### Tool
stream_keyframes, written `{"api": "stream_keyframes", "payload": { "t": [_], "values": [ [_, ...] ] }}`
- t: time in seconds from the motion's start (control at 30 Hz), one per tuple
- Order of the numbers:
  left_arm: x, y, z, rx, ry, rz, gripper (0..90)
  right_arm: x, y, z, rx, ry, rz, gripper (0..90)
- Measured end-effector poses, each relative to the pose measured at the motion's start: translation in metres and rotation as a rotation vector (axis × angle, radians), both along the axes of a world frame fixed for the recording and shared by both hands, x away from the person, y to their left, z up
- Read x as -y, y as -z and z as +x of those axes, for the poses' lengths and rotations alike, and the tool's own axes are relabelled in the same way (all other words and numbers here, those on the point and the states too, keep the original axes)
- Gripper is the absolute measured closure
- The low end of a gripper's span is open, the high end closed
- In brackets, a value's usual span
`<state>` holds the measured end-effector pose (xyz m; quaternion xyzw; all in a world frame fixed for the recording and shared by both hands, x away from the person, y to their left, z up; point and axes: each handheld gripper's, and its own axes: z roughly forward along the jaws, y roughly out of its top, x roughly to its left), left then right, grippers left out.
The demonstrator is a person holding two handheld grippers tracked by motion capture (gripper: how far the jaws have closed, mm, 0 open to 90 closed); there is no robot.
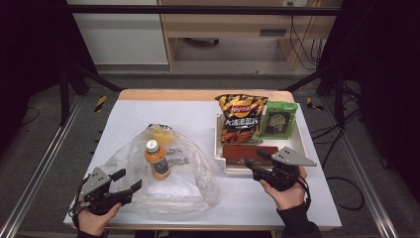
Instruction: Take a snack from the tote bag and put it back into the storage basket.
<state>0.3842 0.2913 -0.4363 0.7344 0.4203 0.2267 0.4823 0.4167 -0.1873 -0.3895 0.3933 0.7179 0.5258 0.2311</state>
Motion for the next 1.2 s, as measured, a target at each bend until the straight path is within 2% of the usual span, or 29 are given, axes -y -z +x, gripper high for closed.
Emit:
{"api": "stream_keyframes", "payload": {
  "t": [0.1, 0.2, 0.5, 0.6, 0.7, 0.87, 1.2],
  "values": [
    [-0.001, -0.005, 0.000, 0.015, -0.007, -0.009, 25.6, -0.008, -0.004, -0.002, 0.015, -0.021, -0.002, 41.5],
    [0.000, -0.014, 0.000, 0.040, -0.010, -0.016, 25.7, -0.010, -0.002, -0.001, 0.010, -0.031, -0.008, 40.8],
    [0.014, -0.046, 0.001, 0.111, 0.007, -0.037, 25.6, -0.001, 0.010, 0.004, -0.016, -0.015, -0.005, 38.9],
    [0.022, -0.058, 0.005, 0.133, 0.016, -0.051, 25.4, 0.004, 0.012, 0.003, -0.016, -0.009, -0.010, 38.5],
    [0.031, -0.065, 0.013, 0.143, 0.023, -0.044, 25.2, 0.009, 0.015, 0.002, -0.017, -0.003, -0.011, 37.7],
    [0.043, -0.064, 0.025, 0.130, 0.031, -0.040, 25.2, 0.016, 0.022, 0.002, -0.030, 0.012, -0.017, 37.3],
    [0.055, -0.038, 0.047, 0.054, 0.019, -0.006, 25.7, 0.022, 0.029, 0.002, -0.048, 0.021, -0.027, 37.5]
  ]
}}
